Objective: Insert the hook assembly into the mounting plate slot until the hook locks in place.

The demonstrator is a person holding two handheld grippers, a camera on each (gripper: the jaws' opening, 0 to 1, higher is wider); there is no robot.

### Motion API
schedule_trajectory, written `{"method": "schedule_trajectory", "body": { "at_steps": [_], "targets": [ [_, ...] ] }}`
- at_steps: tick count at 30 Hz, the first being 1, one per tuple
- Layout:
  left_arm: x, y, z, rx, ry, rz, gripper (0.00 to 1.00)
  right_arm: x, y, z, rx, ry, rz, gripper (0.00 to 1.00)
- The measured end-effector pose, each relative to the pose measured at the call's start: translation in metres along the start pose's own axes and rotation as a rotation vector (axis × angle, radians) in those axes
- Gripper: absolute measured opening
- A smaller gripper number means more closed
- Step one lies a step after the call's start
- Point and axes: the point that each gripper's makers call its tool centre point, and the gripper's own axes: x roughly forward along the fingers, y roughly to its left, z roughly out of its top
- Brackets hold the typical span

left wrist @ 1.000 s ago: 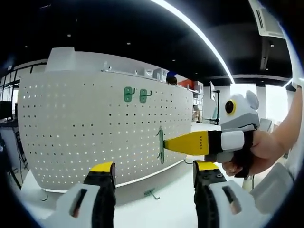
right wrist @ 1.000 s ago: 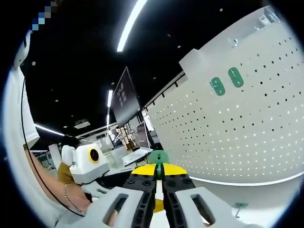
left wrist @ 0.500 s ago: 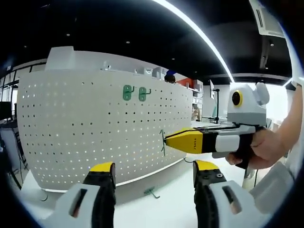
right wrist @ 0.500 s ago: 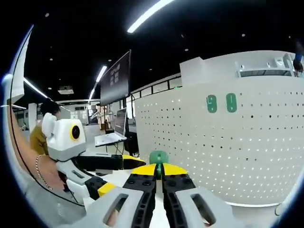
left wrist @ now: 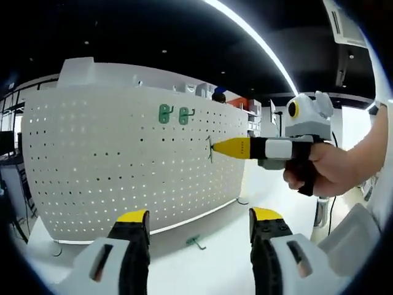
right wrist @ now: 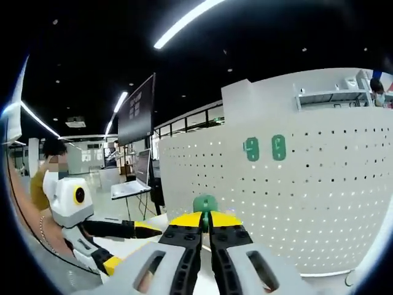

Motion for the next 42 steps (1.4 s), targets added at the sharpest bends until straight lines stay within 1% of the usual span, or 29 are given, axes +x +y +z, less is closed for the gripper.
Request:
{"method": "schedule_trajectory", "body": {
  "at_steps": [5,9,15,18,22,31,42],
  "targets": [
    [-0.004,0.002,-0.004,0.008,0.014,-0.009,0.67,0.0,-0.025,0.009,-0.02,-0.004,-0.044,0.01],
    [-0.007,0.005,-0.008,0.015,0.023,-0.021,0.67,-0.003,-0.045,0.016,-0.013,-0.014,-0.076,0.01],
    [-0.012,0.006,-0.012,0.021,0.042,-0.038,0.68,-0.005,-0.067,0.031,-0.031,-0.033,-0.117,0.01],
    [-0.015,0.006,-0.015,0.031,0.049,-0.041,0.67,-0.006,-0.08,0.038,-0.019,-0.047,-0.156,0.01],
    [-0.018,0.006,-0.019,0.034,0.063,-0.047,0.67,-0.006,-0.089,0.042,-0.018,-0.056,-0.178,0.0],
    [-0.023,0.007,-0.023,0.035,0.08,-0.062,0.68,-0.002,-0.108,0.054,-0.029,-0.072,-0.226,0.0],
    [-0.031,0.003,-0.035,0.032,0.111,-0.076,0.68,0.007,-0.124,0.068,-0.052,-0.088,-0.256,0.0]
  ]
}}
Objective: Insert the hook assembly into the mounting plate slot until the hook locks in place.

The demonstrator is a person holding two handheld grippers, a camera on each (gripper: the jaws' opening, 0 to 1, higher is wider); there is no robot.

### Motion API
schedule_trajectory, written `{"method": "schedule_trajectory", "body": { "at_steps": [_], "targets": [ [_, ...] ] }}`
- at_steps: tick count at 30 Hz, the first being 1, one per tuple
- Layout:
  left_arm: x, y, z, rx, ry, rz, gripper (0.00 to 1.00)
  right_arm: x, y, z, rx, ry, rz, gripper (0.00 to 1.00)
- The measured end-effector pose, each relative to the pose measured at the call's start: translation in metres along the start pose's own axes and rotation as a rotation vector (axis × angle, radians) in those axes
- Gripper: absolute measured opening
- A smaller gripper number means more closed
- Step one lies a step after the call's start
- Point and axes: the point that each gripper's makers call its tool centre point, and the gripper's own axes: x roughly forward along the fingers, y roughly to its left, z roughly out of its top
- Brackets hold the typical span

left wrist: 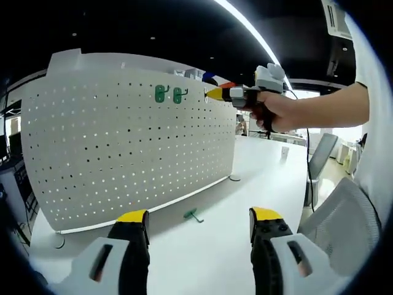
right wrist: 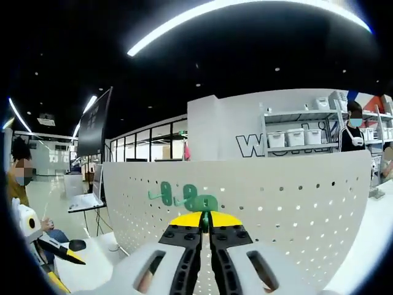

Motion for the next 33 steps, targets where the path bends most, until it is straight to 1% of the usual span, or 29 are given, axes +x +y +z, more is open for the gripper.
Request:
{"method": "schedule_trajectory", "body": {
  "at_steps": [7,11,19,22,26,33],
  "targets": [
    [-0.006,0.0,-0.011,-0.008,0.025,-0.005,0.68,0.01,-0.001,0.005,-0.019,-0.013,-0.011,0.0],
    [-0.009,0.0,-0.013,-0.014,0.029,-0.006,0.68,0.015,-0.006,0.008,-0.029,-0.023,-0.035,0.0],
    [-0.013,-0.001,-0.02,-0.02,0.04,-0.013,0.68,0.023,-0.012,0.009,-0.052,-0.029,-0.061,0.01],
    [-0.013,-0.001,-0.019,-0.024,0.034,-0.002,0.67,0.024,-0.014,0.008,-0.04,-0.031,-0.068,0.01],
    [-0.013,0.001,-0.018,-0.032,0.032,0.006,0.67,0.029,-0.014,0.005,-0.059,-0.022,-0.061,0.01],
    [-0.015,0.003,-0.02,-0.04,0.037,0.012,0.67,0.034,-0.016,0.004,-0.062,-0.022,-0.073,0.01]
  ]
}}
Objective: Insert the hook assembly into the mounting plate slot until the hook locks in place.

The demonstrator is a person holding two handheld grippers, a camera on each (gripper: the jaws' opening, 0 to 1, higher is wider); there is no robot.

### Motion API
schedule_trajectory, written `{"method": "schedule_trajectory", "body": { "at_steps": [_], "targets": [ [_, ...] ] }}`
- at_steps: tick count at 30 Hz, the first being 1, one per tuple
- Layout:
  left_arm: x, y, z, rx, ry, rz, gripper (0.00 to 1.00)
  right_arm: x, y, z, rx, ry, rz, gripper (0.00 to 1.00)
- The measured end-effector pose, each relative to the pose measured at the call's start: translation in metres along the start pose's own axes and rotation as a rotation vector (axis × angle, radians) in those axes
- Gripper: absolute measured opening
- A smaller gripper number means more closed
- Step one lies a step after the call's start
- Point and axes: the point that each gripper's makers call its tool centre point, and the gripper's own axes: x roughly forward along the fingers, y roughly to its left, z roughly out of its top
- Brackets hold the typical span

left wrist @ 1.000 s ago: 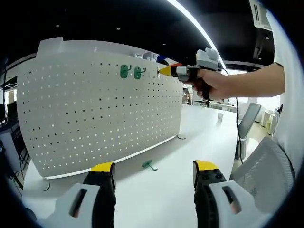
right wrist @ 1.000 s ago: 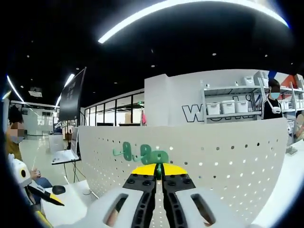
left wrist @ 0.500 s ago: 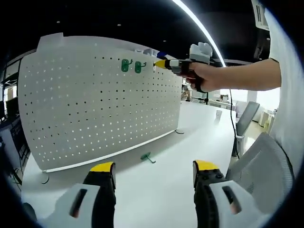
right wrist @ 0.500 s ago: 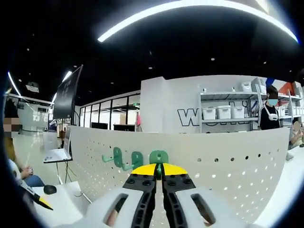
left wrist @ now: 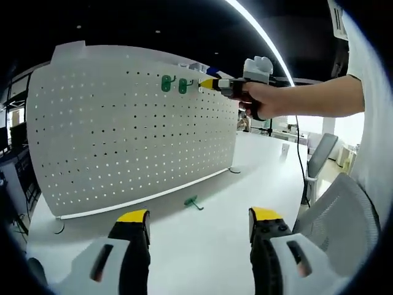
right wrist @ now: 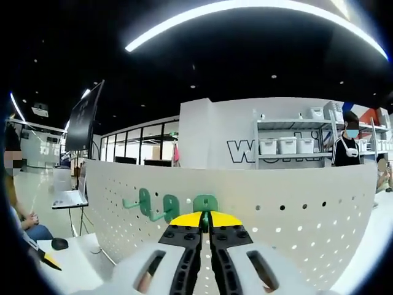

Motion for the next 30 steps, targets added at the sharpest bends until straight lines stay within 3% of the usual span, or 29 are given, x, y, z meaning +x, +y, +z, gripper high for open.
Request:
{"method": "schedule_trajectory", "body": {
  "at_steps": [17,22,30],
  "targets": [
    [0.0008,0.004,-0.0054,-0.017,0.011,0.008,0.65,0.0049,-0.004,-0.006,0.011,-0.007,-0.029,0.01],
    [0.0002,0.0037,-0.0053,-0.022,0.012,0.01,0.65,0.0068,-0.0023,-0.0062,-0.021,-0.003,-0.084,0.01],
    [-0.0006,0.0047,-0.0052,-0.024,0.013,0.018,0.65,0.0085,-0.0034,-0.0064,0.013,0.003,-0.171,0.01]
  ]
}}
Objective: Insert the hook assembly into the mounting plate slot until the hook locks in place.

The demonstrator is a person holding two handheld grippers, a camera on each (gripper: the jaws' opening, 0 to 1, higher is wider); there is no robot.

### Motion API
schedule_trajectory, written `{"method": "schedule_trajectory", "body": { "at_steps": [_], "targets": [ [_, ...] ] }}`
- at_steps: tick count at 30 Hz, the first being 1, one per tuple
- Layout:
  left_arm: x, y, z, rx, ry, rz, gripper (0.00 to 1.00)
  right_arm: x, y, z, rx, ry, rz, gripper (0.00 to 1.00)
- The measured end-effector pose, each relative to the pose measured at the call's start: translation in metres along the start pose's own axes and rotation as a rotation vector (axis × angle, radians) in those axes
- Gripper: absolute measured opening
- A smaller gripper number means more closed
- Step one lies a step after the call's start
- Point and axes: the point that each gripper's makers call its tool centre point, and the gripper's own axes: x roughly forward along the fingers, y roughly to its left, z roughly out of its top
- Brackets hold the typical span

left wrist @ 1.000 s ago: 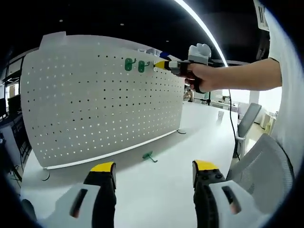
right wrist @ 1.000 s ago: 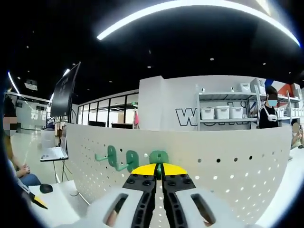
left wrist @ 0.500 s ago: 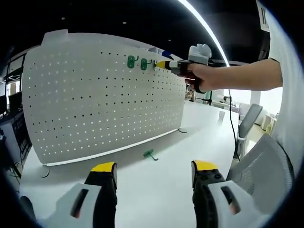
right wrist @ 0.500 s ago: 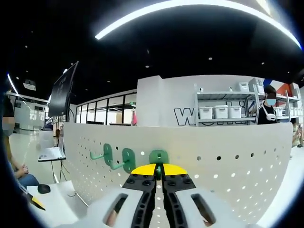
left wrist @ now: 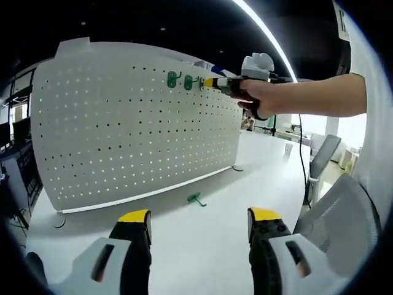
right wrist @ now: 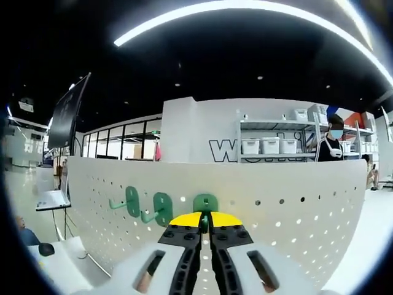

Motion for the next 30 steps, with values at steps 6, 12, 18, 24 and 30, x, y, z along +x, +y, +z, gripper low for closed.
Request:
{"method": "schedule_trajectory", "body": {
  "at_steps": [6,12,18,24,30],
  "targets": [
    [0.0,-0.0004,0.0003,0.006,-0.002,0.001,0.66,0.0001,-0.0012,-0.0004,0.04,-0.008,-0.056,0.01],
    [-0.0015,0.001,0.0013,0.002,-0.008,0.006,0.65,0.0001,0.0,-0.0026,0.023,-0.012,-0.078,0.01],
    [-0.0022,0.0015,0.0011,-0.003,-0.009,0.004,0.64,0.0012,0.0011,-0.004,0.024,-0.005,-0.085,0.03],
    [-0.0029,0.0009,0.0014,-0.007,-0.01,0.003,0.64,-0.0006,0.0011,-0.0046,0.067,-0.012,-0.071,0.03],
    [-0.0029,0.0,0.0024,-0.006,-0.011,0.002,0.64,-0.0006,0.0012,-0.004,0.036,-0.001,-0.05,0.04]
  ]
}}
